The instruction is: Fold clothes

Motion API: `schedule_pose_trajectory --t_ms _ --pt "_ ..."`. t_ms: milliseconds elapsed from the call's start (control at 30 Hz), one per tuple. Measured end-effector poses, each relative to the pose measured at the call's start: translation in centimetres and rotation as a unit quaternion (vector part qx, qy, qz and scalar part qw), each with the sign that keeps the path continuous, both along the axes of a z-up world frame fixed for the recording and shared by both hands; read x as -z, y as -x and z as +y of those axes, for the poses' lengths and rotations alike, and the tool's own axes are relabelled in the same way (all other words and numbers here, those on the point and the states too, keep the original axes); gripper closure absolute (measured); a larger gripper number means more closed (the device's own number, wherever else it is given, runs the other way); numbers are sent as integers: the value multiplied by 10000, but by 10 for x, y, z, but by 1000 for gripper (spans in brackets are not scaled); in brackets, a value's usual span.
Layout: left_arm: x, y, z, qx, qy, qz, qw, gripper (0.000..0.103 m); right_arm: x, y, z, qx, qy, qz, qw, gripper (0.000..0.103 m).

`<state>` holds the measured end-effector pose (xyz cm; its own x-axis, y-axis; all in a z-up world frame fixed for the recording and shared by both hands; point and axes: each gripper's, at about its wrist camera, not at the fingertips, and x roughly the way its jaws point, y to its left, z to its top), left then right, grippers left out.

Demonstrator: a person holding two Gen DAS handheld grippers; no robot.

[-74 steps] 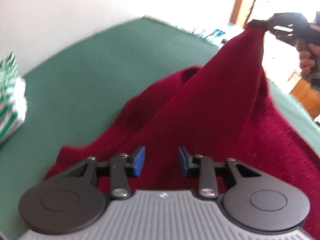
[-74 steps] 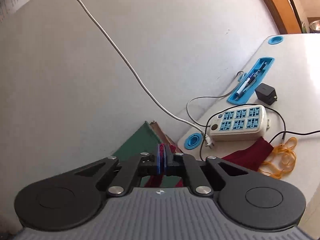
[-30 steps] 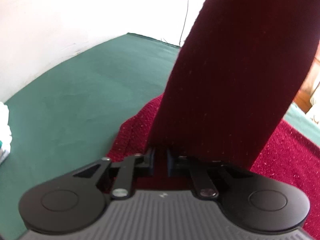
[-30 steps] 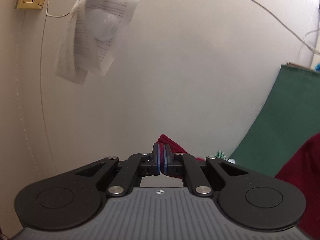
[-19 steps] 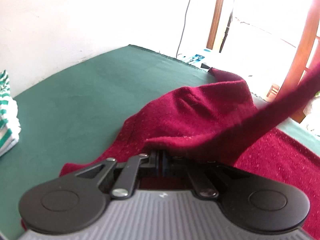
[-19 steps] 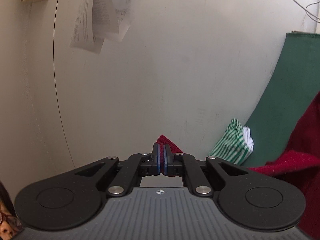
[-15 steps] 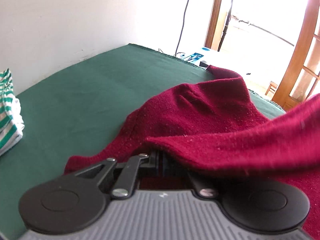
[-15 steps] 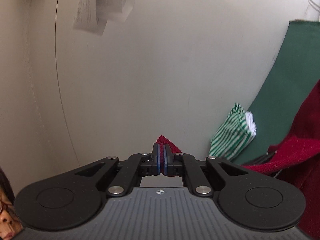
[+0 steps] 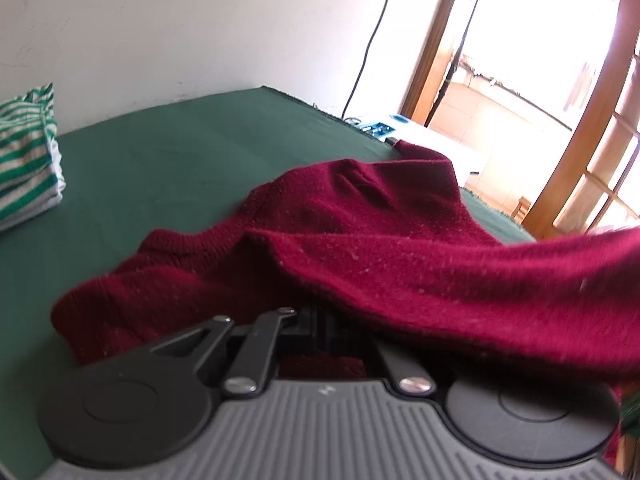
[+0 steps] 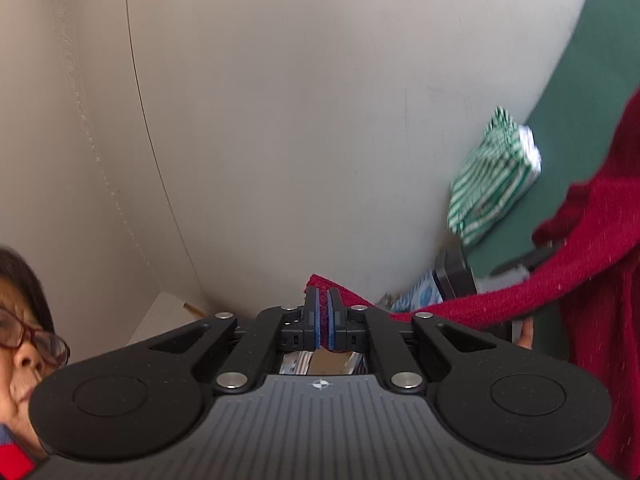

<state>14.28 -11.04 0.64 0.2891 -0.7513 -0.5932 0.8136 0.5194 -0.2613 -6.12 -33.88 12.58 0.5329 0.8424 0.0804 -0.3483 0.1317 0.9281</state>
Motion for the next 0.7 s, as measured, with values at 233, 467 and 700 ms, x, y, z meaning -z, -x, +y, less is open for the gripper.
schedule_pose_trajectory --t_ms 233,467,700 --pt "-4 18 12 -141 388 160 9990 103 29 27 12 -398 193 443 9980 99" --pt "0 43 17 -85 277 118 9995 103 54 58 12 -659 563 890 9923 99" --pt "5 64 23 -68 143 88 9998 103 73 74 19 -1053 1016 1146 9826 99"
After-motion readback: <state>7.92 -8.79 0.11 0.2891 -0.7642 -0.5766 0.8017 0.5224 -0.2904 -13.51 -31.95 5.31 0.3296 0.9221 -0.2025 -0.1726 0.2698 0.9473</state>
